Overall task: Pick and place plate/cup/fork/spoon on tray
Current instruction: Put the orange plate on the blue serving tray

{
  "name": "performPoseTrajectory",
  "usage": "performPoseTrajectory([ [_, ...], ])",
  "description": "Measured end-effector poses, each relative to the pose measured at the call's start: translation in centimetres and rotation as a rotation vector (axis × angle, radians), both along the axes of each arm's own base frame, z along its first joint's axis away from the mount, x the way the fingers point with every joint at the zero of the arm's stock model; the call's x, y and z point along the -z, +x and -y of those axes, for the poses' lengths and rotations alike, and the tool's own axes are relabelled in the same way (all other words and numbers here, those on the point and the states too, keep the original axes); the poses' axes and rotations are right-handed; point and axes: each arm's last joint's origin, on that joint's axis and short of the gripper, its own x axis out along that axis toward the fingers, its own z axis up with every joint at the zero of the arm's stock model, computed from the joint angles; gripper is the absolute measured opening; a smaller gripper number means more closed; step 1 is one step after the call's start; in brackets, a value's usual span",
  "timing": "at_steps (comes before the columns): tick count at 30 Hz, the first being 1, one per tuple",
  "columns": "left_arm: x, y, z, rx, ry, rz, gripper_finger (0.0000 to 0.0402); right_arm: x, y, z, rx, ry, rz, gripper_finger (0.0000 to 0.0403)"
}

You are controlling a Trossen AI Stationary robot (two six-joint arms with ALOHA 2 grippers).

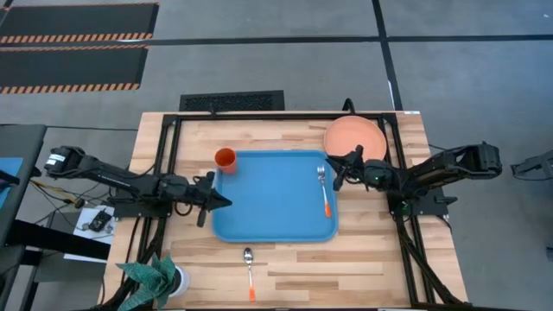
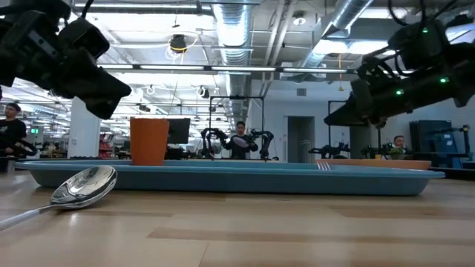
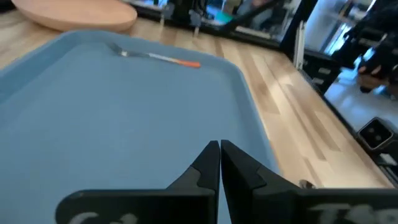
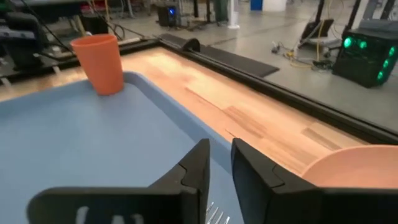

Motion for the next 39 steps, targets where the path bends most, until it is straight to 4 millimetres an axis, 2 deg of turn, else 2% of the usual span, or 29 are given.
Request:
performPoseTrajectory([
  [6,0.7,-0.9,-0.7,-0.007,-0.007,0.063,0.0000,-0.4,1.4,0.2,0.011,0.029,-0.099,0.0115],
  [18,0.5,-1.0,-1.5,-0.004,0.026,0.073,0.0000,-1.1,3.0,0.3,0.018,0.103,-0.306,0.0169],
  [27,0.6,-1.0,-1.9,0.022,0.002,0.068,0.0000,-3.6,4.5,-0.4,-0.012,0.128,-0.560,0.0195],
  [33,0.6,-1.1,-2.5,0.023,0.014,0.069,0.0000,-5.4,4.0,-0.5,-0.008,0.157,-0.812,0.0199],
  [39,0.7,-1.1,-2.9,0.014,0.026,0.070,0.0000,-5.1,2.4,-0.4,-0.012,0.272,-0.978,0.0196],
])
